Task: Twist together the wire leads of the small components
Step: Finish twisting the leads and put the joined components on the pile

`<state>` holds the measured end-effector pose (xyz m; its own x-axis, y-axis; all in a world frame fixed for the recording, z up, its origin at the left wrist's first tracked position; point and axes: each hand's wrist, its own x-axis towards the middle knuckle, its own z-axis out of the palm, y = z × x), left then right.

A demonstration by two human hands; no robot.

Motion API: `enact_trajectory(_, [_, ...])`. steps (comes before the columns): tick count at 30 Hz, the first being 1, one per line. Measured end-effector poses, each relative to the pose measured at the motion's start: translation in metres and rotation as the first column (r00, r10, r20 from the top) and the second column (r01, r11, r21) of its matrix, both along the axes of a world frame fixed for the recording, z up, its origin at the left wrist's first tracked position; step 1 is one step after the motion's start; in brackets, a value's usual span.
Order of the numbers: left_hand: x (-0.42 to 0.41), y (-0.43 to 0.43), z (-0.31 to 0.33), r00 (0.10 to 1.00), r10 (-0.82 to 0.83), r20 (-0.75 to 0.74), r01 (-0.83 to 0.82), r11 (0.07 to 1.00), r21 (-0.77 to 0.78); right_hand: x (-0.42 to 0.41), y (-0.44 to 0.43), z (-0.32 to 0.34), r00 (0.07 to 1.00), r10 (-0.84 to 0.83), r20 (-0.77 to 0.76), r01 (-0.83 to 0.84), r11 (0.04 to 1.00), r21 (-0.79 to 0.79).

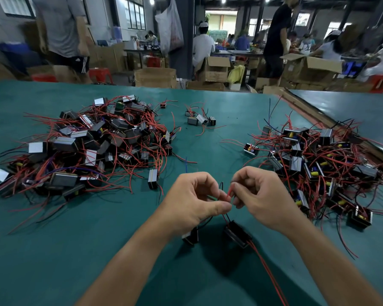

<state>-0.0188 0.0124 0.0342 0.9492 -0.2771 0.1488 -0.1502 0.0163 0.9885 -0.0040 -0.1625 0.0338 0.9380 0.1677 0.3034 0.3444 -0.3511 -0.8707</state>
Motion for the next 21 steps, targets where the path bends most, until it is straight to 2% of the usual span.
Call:
enact_trajectory(5, [0.002, 0.000, -0.001, 0.993, 0.088, 0.084, -0.092, 0.994, 0.051, -0.001, -0.002, 0.003, 0.999, 0.022, 0.043, -0.021, 0.999, -0.028])
enact_trajectory(9, [0.001, 0.001, -0.003, 0.987, 0.132, 0.096, -0.143, 0.982, 0.122, -0.004, -0.003, 0.005, 0.992, 0.034, 0.122, -0.018, 0.992, -0.129])
enact_trajectory(13, [0.001, 0.000, -0.009, 0.954, 0.188, 0.235, -0.253, 0.923, 0.291, -0.006, -0.001, 0.005, 0.980, -0.007, 0.200, 0.037, 0.988, -0.148])
enact_trajectory(15, [0.001, -0.001, -0.012, 0.948, 0.177, 0.265, -0.260, 0.911, 0.321, -0.007, 0.001, 0.005, 0.970, -0.012, 0.243, 0.051, 0.987, -0.153])
enact_trajectory(21, [0.001, -0.001, -0.009, 0.928, 0.150, 0.342, -0.268, 0.905, 0.330, -0.006, 0.001, 0.005, 0.986, 0.031, 0.161, -0.013, 0.994, -0.110])
